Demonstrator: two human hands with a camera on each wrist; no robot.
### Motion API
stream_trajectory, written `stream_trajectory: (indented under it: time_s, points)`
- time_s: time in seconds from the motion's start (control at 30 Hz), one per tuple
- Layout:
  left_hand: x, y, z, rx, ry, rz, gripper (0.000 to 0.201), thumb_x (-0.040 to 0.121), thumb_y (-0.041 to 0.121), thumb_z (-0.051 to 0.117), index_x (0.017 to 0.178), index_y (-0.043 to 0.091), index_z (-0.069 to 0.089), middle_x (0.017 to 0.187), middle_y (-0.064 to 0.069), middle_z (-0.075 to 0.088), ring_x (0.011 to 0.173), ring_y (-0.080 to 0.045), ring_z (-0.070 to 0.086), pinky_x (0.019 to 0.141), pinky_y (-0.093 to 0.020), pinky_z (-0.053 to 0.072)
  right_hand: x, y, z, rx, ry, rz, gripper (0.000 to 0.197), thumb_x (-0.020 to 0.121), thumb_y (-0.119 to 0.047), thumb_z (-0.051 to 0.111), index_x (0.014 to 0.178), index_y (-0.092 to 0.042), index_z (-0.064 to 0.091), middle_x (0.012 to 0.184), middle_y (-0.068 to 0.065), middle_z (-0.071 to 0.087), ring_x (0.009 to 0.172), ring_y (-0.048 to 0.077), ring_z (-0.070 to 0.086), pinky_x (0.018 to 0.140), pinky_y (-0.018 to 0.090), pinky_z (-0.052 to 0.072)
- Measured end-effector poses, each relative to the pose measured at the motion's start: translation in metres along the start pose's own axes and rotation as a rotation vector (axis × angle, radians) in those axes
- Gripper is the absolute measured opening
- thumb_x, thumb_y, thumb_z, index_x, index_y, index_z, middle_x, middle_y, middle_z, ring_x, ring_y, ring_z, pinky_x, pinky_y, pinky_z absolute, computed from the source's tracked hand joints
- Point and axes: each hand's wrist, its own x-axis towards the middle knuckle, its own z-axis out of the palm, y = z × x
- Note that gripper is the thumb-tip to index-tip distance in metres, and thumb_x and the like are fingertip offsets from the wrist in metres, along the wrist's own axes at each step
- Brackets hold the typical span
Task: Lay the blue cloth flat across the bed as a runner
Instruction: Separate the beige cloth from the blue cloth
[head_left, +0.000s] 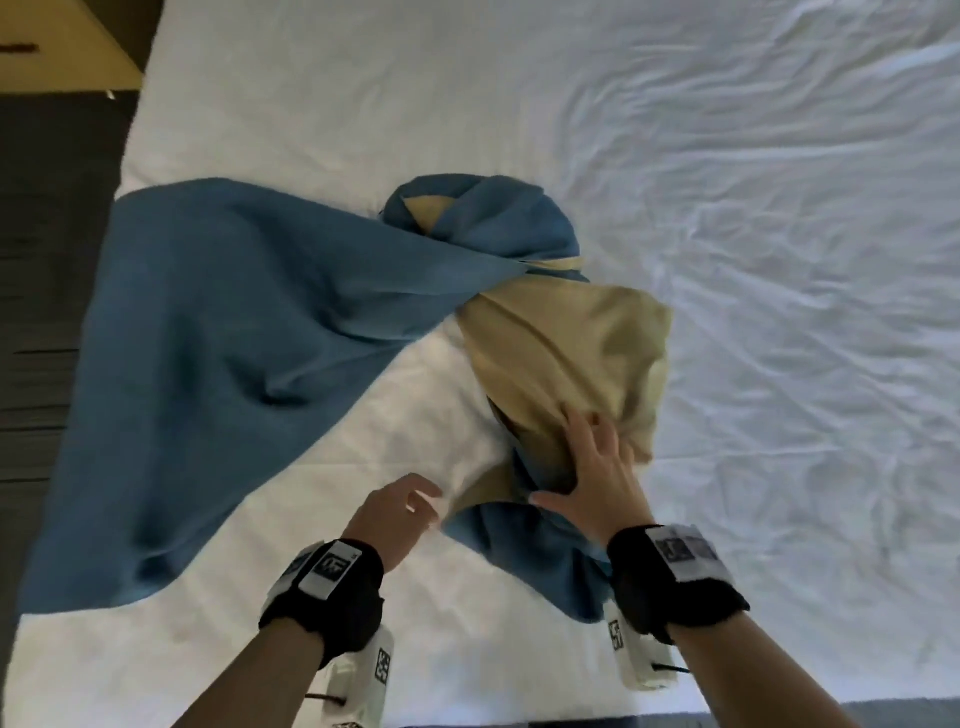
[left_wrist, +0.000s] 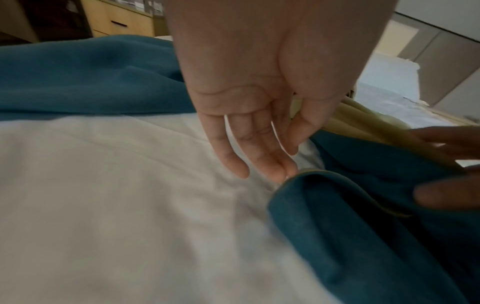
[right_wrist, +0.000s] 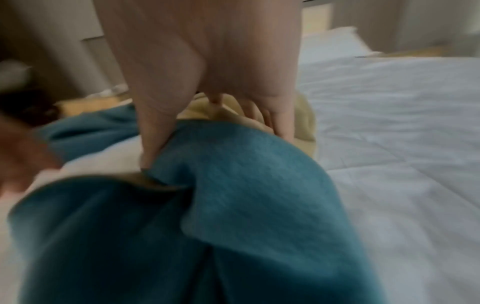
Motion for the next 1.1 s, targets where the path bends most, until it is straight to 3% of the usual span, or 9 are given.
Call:
stream_trajectory:
  time_s: [0.07, 0.17, 0.27, 0.43, 0.53, 0.7, 0.87, 0.97, 1.1]
  points:
    - [0.003, 0.015, 0.021, -0.085, 0.048, -0.026, 0.029, 0.081, 0.002, 0.052, 0.078, 0.030, 0.057, 0.082, -0.011, 0.069, 0.076, -0.027, 0.065, 0.078, -0.038, 0.052, 0.002, 0.009, 0.004, -0.177, -0.055, -0.067, 0.094, 0.078, -0.031, 0.068, 0.149, -0.032, 0.006, 0.149, 0.012, 0.020, 0.128, 0.039, 0.032, 0.101, 0.046, 0.040]
    - [0.004, 0.033, 0.055, -0.199, 0.074, -0.053, 0.036, 0.080, -0.006, 0.046, 0.075, 0.027, 0.059, 0.073, -0.011, 0.067, 0.068, -0.026, 0.059, 0.072, -0.038, 0.050, 0.010, 0.025, -0.013, -0.179, -0.031, -0.160, 0.071, 0.086, -0.007, 0.047, 0.146, -0.031, 0.020, 0.130, 0.015, 0.042, 0.112, 0.038, 0.049, 0.090, 0.045, 0.047]
    - [0.002, 0.047, 0.080, -0.247, 0.081, -0.045, 0.042, 0.079, -0.013, 0.038, 0.075, 0.024, 0.058, 0.066, -0.005, 0.062, 0.064, -0.026, 0.054, 0.062, -0.029, 0.046, 0.023, 0.050, -0.057, -0.117, 0.006, -0.198, 0.065, 0.081, -0.008, 0.052, 0.139, -0.032, 0.036, 0.121, 0.013, 0.052, 0.110, 0.036, 0.053, 0.087, 0.044, 0.049]
    - [0.002, 0.073, 0.083, -0.108, 0.074, -0.048, 0.029, 0.083, 0.005, 0.044, 0.092, 0.027, 0.060, 0.084, 0.002, 0.071, 0.075, -0.016, 0.067, 0.066, -0.024, 0.047, 0.043, 0.124, -0.166, -0.279, 0.311, -0.144, 0.056, 0.077, -0.005, 0.057, 0.127, -0.029, 0.054, 0.126, 0.010, 0.055, 0.112, 0.037, 0.044, 0.078, 0.048, 0.050]
    - [0.011, 0.088, 0.079, -0.079, 0.075, -0.050, 0.029, 0.085, 0.006, 0.040, 0.095, 0.025, 0.060, 0.085, 0.002, 0.071, 0.078, -0.015, 0.068, 0.062, -0.021, 0.046, 0.048, 0.160, -0.202, -0.504, 0.215, 0.043, 0.056, 0.079, -0.004, 0.054, 0.130, -0.028, 0.050, 0.135, 0.012, 0.045, 0.119, 0.037, 0.036, 0.092, 0.050, 0.044]
    - [0.039, 0.120, 0.079, -0.001, 0.025, 0.029, 0.024, 0.086, 0.007, 0.044, 0.094, 0.025, 0.058, 0.084, 0.003, 0.068, 0.086, -0.024, 0.068, 0.079, -0.034, 0.051, 0.032, 0.152, -0.175, -0.405, 0.216, 0.021, 0.069, 0.072, -0.012, 0.066, 0.135, -0.017, 0.038, 0.148, 0.012, 0.028, 0.136, 0.035, 0.022, 0.103, 0.053, 0.034]
    - [0.067, 0.143, 0.076, 0.053, -0.031, 0.136, 0.026, 0.084, 0.009, 0.043, 0.100, 0.021, 0.060, 0.092, -0.001, 0.068, 0.087, -0.025, 0.065, 0.082, -0.037, 0.052, 0.060, 0.113, -0.138, -0.338, 0.198, 0.008, 0.091, 0.080, -0.033, 0.065, 0.149, -0.025, 0.007, 0.157, 0.010, 0.009, 0.144, 0.037, 0.009, 0.109, 0.055, 0.027]
    - [0.081, 0.141, 0.073, 0.077, -0.030, 0.122, 0.025, 0.085, 0.010, 0.045, 0.102, 0.021, 0.059, 0.095, -0.002, 0.069, 0.089, -0.025, 0.065, 0.085, -0.038, 0.052, 0.083, 0.110, -0.125, -0.401, 0.160, 0.132, 0.088, 0.085, -0.030, 0.061, 0.149, -0.027, 0.000, 0.151, 0.014, 0.021, 0.131, 0.038, 0.032, 0.098, 0.051, 0.040]
    - [0.087, 0.131, 0.079, 0.112, -0.042, 0.065, 0.024, 0.087, 0.011, 0.046, 0.104, 0.020, 0.059, 0.095, -0.001, 0.069, 0.090, -0.025, 0.066, 0.087, -0.039, 0.052, 0.090, 0.126, -0.116, -0.430, 0.068, 0.105, 0.048, 0.097, -0.018, 0.037, 0.143, -0.027, 0.025, 0.121, 0.011, 0.043, 0.097, 0.036, 0.060, 0.073, 0.042, 0.050]
